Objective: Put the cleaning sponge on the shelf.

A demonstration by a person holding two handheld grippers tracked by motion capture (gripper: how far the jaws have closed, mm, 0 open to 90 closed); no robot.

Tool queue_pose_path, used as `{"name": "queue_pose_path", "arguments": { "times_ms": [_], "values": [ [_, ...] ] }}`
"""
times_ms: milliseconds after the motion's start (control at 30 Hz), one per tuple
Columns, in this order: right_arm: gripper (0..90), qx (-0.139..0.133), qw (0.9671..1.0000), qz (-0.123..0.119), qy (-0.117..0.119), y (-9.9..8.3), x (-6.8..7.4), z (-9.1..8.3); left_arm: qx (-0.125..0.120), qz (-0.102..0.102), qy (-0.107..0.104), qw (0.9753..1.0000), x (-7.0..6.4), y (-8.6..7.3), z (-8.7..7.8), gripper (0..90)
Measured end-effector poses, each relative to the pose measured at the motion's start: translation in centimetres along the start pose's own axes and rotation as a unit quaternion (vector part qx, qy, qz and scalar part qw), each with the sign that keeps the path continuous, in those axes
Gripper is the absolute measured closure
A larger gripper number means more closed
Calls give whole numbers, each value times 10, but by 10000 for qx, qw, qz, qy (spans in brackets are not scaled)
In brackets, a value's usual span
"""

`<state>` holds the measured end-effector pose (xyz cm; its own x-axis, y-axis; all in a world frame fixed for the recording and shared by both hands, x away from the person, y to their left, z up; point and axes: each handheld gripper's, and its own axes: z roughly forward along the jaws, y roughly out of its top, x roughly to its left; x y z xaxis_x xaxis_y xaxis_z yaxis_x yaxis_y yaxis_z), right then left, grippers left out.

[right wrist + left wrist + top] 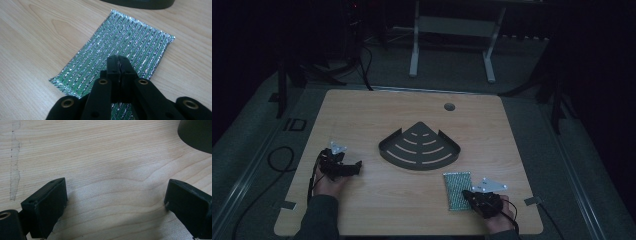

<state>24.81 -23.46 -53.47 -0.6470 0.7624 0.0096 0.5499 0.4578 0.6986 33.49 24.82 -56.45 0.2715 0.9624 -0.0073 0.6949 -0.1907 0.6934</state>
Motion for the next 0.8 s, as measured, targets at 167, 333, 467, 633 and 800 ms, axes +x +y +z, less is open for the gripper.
{"name": "queue_pose_path", "arguments": {
  "times_ms": [167, 333, 467, 633, 800],
  "values": [
    [880, 0, 10000, 78, -48, 0, -6, 0, -1, -1, 0, 10000, 0, 0, 0, 48],
    [877, 37, 9995, 176, -250, -1, -15, -2, 0, 0, 0, 10000, 0, 0, 0, 48],
    [877, 72, 9992, 203, -332, -1, -23, -3, 1, -1, -1, 10000, 0, 0, 0, 48],
    [871, 100, 9989, 228, -408, -2, -34, -5, 2, -1, 0, 10000, 0, 0, 0, 48],
    [857, 122, 9986, 224, -461, -2, -40, -7, 3, 0, 0, 10000, 0, 0, 0, 48]
  ]
}}
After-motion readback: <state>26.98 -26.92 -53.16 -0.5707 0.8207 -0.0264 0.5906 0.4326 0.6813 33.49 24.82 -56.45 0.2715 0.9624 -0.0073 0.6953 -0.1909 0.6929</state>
